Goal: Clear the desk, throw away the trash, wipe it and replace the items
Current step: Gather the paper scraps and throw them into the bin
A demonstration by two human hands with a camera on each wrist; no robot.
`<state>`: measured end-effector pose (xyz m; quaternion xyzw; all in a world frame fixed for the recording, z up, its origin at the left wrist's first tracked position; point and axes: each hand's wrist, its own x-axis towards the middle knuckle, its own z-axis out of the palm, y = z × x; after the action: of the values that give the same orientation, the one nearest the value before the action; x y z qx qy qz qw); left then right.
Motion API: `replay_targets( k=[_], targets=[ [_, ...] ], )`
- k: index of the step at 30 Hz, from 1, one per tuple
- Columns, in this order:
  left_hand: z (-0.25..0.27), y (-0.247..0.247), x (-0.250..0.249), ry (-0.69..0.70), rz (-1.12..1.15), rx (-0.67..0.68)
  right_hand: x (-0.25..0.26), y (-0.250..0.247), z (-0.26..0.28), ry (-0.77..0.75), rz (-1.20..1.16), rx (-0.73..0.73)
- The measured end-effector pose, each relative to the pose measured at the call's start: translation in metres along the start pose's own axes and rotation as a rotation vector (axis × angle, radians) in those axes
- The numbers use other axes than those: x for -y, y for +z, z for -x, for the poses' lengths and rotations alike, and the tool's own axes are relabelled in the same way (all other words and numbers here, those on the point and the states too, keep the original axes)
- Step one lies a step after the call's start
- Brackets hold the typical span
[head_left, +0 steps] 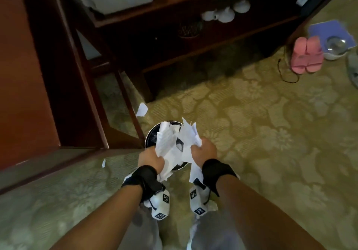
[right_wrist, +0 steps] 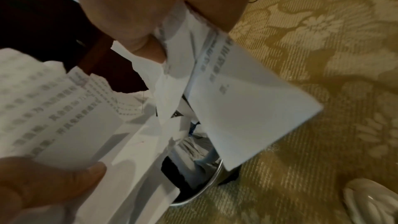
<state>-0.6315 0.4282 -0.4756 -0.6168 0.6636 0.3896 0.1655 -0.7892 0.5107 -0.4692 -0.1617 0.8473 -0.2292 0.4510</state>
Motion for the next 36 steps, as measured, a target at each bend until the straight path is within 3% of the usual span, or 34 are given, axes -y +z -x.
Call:
replay_targets(
  k=[5,9,14,17,20,27,32,36],
  targets=[
    [-0.086,0.048,0.02,0.085,-0.077,-0.051,-0.033,0.068,-0.078,-0.031,0.084,0.03],
    [-0.135,0.072,0.037,0.124,-0.203,-0.076,-0.045,0.103,-0.123,-0.144,0.339,0.02],
    [-0.15,0.089,0.043,0.311,-0.43,-0.167,-0.053,0.128,-0.149,-0.169,0.685,0.105],
    [-0.153,0.09,0.043,0.365,-0.468,-0.191,-0.062,0.139,-0.154,-0.186,0.827,0.204],
    [-0.155,0.09,0.047,0.407,-0.449,-0.22,-0.065,0.149,-0.156,-0.191,0.871,0.215],
    [-0.155,0.096,0.048,0.452,-0.395,-0.215,-0.059,0.148,-0.163,-0.252,0.906,0.256],
    [-0.153,0.087,0.048,0.421,-0.39,-0.208,-0.035,0.113,-0.149,-0.3,0.913,0.353],
    [-0.148,0.083,0.043,0.433,-0.55,-0.176,-0.009,0.072,-0.14,-0.334,0.913,0.273]
  ],
)
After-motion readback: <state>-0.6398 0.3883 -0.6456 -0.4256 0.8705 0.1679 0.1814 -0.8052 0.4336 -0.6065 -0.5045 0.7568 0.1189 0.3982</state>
